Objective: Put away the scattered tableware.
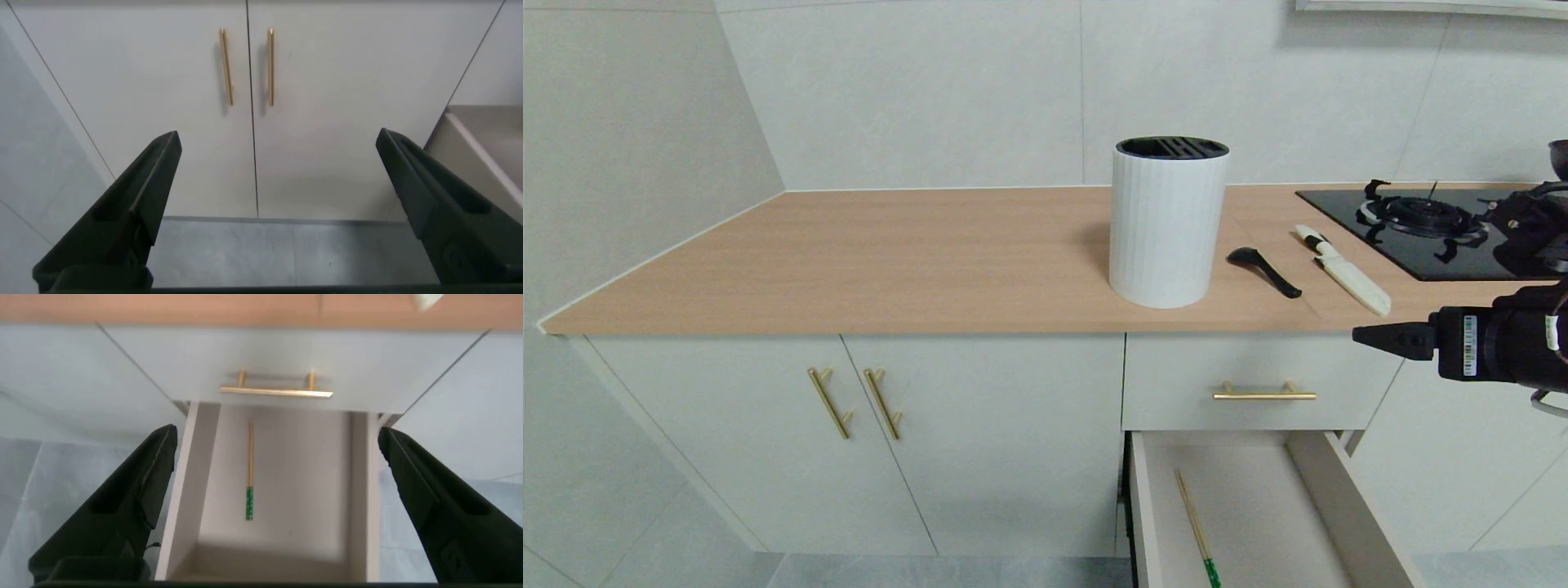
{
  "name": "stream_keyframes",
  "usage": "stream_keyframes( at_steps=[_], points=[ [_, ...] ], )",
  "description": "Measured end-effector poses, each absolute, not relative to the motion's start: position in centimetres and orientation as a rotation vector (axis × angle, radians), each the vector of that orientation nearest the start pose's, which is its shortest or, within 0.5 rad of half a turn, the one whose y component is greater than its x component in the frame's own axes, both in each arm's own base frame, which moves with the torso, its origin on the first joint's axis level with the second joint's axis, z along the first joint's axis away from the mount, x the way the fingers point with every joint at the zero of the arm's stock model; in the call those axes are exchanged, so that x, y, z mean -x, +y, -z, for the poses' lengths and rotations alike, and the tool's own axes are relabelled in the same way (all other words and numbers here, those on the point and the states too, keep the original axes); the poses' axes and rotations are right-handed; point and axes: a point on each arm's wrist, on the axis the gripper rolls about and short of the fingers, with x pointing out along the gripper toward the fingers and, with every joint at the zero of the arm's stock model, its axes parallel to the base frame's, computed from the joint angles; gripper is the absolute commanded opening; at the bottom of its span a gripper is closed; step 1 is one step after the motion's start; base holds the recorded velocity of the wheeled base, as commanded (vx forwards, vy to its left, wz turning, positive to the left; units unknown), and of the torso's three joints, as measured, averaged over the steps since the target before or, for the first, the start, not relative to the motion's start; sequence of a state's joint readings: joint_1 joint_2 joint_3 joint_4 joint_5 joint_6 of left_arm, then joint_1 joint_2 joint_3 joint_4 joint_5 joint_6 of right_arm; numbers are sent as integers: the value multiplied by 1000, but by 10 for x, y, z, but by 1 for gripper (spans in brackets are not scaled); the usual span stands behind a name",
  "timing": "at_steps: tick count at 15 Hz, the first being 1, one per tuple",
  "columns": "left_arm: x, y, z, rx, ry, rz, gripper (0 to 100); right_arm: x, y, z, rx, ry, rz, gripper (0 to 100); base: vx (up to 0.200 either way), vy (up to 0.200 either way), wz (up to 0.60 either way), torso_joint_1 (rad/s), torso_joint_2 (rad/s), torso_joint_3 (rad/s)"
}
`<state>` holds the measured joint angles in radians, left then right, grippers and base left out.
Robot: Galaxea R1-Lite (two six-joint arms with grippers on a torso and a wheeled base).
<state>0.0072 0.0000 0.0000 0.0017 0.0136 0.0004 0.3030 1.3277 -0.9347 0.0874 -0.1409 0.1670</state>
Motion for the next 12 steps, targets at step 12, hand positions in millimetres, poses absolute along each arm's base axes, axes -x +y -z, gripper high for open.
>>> stream_keyframes(
  at_steps=[12],
  points=[
    [23,0,-75,0,2,-20,100,-251,62,-243,3,372,-170,100,0,0,0,48,-114,-64]
  ],
)
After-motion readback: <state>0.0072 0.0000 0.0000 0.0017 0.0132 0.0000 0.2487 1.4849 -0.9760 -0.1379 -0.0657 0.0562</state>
